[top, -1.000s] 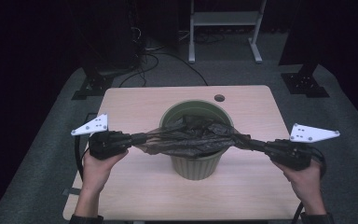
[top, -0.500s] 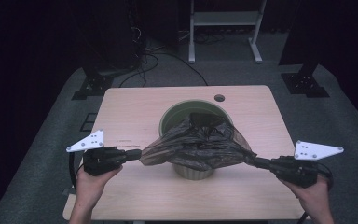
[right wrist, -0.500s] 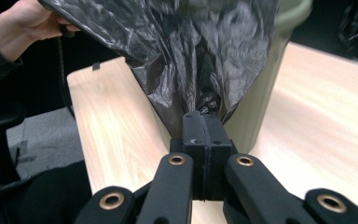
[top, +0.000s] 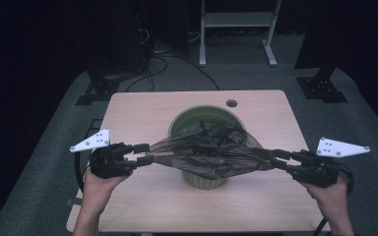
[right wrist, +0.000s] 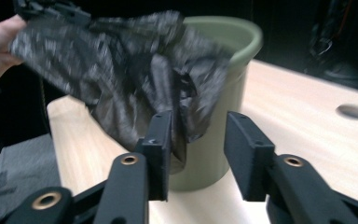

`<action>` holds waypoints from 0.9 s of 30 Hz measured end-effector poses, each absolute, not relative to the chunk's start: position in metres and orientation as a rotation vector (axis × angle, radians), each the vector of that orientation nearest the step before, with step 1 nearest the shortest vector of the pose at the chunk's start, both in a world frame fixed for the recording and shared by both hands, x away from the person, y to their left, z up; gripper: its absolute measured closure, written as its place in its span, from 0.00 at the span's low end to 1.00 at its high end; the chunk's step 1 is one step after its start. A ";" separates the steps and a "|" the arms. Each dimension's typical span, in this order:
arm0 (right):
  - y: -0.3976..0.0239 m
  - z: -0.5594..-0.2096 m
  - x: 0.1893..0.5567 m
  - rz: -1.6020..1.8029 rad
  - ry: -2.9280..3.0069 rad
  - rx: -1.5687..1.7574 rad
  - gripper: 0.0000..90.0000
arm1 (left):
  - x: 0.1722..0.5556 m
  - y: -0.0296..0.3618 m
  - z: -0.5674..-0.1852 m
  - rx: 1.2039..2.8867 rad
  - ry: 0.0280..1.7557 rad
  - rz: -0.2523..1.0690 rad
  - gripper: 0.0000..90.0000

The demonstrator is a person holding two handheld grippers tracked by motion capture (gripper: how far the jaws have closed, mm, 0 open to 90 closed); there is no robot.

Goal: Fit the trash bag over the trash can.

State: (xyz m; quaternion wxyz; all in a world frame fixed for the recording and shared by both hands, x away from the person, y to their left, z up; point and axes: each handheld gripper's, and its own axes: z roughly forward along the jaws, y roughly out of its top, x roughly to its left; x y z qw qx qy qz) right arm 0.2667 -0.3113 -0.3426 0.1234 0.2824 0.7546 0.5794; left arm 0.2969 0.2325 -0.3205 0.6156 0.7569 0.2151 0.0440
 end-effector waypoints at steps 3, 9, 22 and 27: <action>-0.319 -0.330 0.272 1.701 2.157 0.824 0.63 | 0.302 0.234 -0.306 1.765 0.489 0.135 0.49; -0.328 -0.305 0.285 1.759 2.061 0.824 0.62 | 0.323 0.231 -0.280 1.777 0.483 0.148 0.45; -0.271 -0.305 0.348 1.677 2.252 0.874 0.58 | 0.370 0.182 -0.295 1.882 0.497 0.063 0.42; -0.260 -0.320 0.351 1.639 2.302 0.915 0.56 | 0.371 0.176 -0.304 1.917 0.508 0.068 0.42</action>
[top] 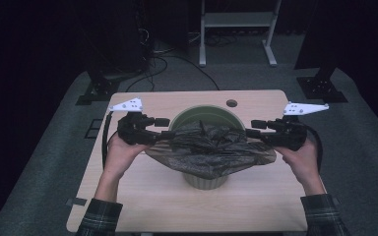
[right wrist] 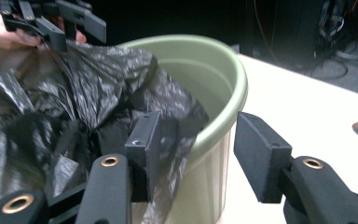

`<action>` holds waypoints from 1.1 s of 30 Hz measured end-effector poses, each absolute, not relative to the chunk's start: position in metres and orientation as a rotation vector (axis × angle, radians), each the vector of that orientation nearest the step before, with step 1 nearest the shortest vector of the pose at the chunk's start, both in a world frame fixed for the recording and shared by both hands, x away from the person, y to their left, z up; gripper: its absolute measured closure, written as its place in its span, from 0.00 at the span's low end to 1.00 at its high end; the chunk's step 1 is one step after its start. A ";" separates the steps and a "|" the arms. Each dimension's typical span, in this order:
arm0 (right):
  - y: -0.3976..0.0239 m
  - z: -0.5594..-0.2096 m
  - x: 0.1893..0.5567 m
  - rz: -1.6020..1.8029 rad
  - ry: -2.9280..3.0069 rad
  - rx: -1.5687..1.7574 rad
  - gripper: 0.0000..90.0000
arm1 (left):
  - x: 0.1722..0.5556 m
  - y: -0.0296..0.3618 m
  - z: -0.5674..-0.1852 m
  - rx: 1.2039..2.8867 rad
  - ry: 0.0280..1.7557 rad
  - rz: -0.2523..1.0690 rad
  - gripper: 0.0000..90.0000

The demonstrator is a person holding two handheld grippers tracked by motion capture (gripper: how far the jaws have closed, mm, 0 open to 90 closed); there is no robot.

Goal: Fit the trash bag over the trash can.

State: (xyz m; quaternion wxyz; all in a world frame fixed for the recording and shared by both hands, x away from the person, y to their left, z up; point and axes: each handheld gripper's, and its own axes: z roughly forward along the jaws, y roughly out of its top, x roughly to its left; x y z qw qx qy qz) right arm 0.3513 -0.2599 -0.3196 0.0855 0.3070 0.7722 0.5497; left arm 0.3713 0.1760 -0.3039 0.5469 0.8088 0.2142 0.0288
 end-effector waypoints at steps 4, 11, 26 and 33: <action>-0.258 -0.325 0.352 1.656 2.324 0.940 0.58 | 0.370 0.178 -0.310 1.941 0.516 0.066 0.46; -0.258 -0.323 0.348 1.687 2.323 0.920 0.94 | 0.365 0.187 -0.312 1.942 0.506 0.098 0.85; -0.259 -0.308 0.370 1.690 2.099 0.940 1.00 | 0.395 0.192 -0.293 1.868 0.537 0.250 1.00; -0.256 -0.300 0.387 1.658 2.053 0.946 1.00 | 0.414 0.193 -0.291 1.841 0.562 0.320 1.00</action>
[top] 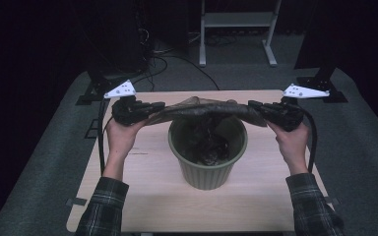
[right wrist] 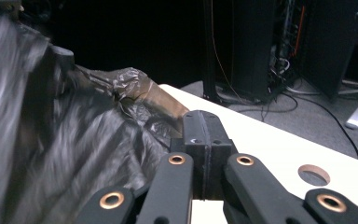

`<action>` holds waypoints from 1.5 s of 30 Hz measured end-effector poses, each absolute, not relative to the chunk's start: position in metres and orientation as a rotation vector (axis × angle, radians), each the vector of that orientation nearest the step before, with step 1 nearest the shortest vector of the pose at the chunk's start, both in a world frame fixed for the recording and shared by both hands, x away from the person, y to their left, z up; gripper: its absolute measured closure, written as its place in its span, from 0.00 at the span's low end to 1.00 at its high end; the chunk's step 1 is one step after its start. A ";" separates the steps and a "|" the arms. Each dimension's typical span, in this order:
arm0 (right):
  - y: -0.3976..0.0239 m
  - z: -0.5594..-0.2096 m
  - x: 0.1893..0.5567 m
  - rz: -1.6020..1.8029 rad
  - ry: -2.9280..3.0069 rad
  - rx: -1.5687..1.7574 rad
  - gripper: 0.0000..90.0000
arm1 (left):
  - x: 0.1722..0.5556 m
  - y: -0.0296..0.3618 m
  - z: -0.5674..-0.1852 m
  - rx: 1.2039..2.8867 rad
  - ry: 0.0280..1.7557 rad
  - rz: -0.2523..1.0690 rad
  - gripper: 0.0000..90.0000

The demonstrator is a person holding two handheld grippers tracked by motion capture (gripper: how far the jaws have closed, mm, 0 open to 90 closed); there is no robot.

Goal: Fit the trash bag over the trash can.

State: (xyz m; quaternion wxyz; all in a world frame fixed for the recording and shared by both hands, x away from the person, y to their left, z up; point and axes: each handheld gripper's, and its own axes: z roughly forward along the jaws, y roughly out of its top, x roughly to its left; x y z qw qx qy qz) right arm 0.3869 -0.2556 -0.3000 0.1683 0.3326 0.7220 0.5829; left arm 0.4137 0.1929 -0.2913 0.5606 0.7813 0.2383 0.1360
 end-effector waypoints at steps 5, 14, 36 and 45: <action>-0.251 -0.315 0.393 1.575 2.102 0.973 1.00 | 0.422 0.189 -0.313 1.914 0.591 0.284 1.00; -0.256 -0.353 0.394 1.537 2.164 1.064 1.00 | 0.423 0.187 -0.358 1.957 0.634 0.160 1.00; -0.245 -0.384 0.401 1.476 2.195 1.133 1.00 | 0.435 0.180 -0.394 1.976 0.727 0.111 1.00; -0.260 -0.371 0.398 1.524 2.072 1.163 0.65 | 0.432 0.201 -0.382 1.877 0.743 0.077 0.60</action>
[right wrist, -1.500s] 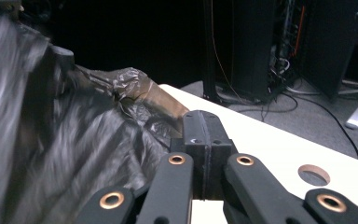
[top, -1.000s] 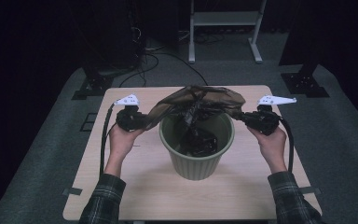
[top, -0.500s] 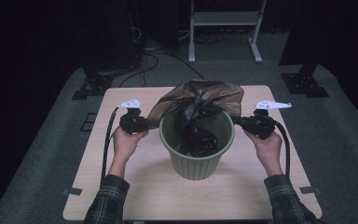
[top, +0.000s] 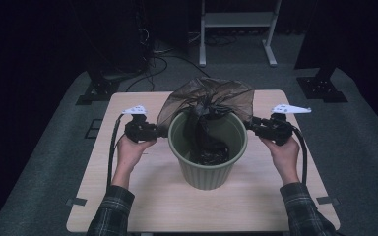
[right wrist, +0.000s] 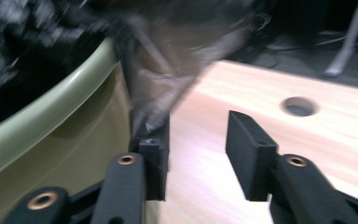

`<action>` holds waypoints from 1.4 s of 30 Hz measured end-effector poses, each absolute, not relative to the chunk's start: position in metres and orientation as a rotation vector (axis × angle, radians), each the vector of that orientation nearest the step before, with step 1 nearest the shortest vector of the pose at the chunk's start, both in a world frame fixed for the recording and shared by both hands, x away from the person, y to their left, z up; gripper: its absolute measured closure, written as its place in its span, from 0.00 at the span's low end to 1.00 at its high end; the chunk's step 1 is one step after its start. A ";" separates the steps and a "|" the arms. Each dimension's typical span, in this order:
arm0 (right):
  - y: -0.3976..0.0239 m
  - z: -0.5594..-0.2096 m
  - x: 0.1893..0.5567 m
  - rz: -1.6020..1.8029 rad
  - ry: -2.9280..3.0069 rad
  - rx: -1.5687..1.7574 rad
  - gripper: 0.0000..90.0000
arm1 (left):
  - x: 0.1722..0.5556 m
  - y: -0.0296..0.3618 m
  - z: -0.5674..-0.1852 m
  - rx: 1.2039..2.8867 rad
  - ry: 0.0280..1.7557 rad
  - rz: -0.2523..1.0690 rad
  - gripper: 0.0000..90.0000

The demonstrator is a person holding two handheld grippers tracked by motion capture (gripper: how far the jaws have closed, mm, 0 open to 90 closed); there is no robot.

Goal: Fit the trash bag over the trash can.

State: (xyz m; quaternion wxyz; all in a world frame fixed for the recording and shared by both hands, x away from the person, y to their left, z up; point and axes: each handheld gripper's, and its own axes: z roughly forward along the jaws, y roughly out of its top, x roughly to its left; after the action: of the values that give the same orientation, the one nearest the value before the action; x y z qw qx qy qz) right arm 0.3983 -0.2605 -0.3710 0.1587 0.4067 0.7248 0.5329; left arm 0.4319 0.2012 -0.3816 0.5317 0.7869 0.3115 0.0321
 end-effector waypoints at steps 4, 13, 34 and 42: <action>-0.281 -0.359 0.395 1.556 2.006 1.185 0.65 | 0.425 0.220 -0.367 1.834 0.712 0.085 0.48; -0.299 -0.345 0.385 1.602 1.960 1.158 0.67 | 0.421 0.239 -0.332 1.681 0.605 0.087 0.38; -0.294 -0.312 0.368 1.716 1.930 1.007 0.52 | 0.412 0.184 -0.291 1.738 0.333 0.082 0.99; -0.250 -0.279 0.369 1.807 2.000 0.854 0.41 | 0.382 0.174 -0.286 1.765 0.240 0.077 0.99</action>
State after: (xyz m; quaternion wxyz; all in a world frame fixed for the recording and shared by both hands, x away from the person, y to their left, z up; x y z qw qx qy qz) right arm 0.3688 -0.2500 -0.2793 0.1564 0.2982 0.6988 0.6311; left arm 0.3815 0.1735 -0.2862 0.6283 0.7702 0.1046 0.0337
